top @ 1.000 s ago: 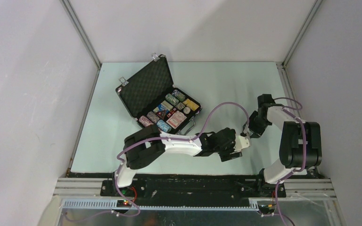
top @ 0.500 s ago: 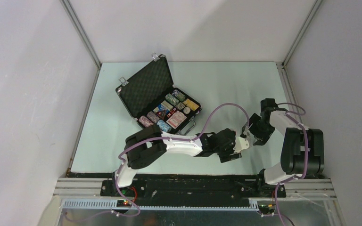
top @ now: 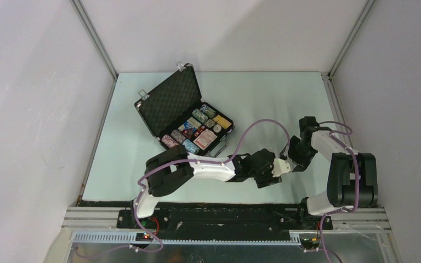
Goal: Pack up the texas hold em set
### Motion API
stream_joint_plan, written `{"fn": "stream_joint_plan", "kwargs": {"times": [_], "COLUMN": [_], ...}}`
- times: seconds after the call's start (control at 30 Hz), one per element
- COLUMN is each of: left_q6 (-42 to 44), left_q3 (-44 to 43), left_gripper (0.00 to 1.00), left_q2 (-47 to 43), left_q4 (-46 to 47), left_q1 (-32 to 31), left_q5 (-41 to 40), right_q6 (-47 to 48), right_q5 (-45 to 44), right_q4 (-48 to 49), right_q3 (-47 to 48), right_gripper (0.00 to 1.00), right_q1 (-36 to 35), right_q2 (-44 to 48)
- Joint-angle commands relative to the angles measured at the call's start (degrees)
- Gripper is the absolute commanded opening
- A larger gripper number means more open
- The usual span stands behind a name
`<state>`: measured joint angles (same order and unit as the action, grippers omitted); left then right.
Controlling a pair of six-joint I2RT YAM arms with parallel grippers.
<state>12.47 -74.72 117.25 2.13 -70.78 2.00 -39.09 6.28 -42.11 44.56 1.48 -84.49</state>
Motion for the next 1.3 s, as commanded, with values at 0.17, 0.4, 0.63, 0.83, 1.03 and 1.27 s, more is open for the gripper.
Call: {"fn": "stream_joint_plan", "kwargs": {"times": [0.17,0.4,0.63,0.83,1.03,1.27], "left_q6": [-0.62,-0.72,-1.2,-3.65,-7.33,-8.64], "left_q3": [0.23,0.52,1.09,5.12,11.36,14.58], "left_gripper": [0.7,0.7,0.69,0.7,0.72,0.72], "left_q2": [0.06,-0.28,-2.0,-7.68,-14.71,-18.71], "left_q4": [2.83,2.79,2.36,5.15,8.43,7.46], "left_q1": [0.47,0.47,0.47,0.47,0.47,0.66], "left_q5": [0.99,0.6,-0.5,-0.49,-0.96,-2.58], "right_q6": [-2.74,-3.61,-3.71,-5.31,-6.99,-8.75], "right_q5": [0.83,0.61,0.78,0.51,0.54,0.74], "right_q4": [2.27,4.88,5.16,3.66,3.49,4.91], "right_q3": [-0.83,-2.37,-2.89,-2.9,-2.85,-2.81], "right_gripper": [0.61,0.55,0.36,0.35,0.36,0.36], "right_q1": [-3.76,-5.26,-6.08,-8.02,-10.13,-13.22], "right_q2": [-1.11,-1.91,-1.51,1.06,3.2,3.49]}}
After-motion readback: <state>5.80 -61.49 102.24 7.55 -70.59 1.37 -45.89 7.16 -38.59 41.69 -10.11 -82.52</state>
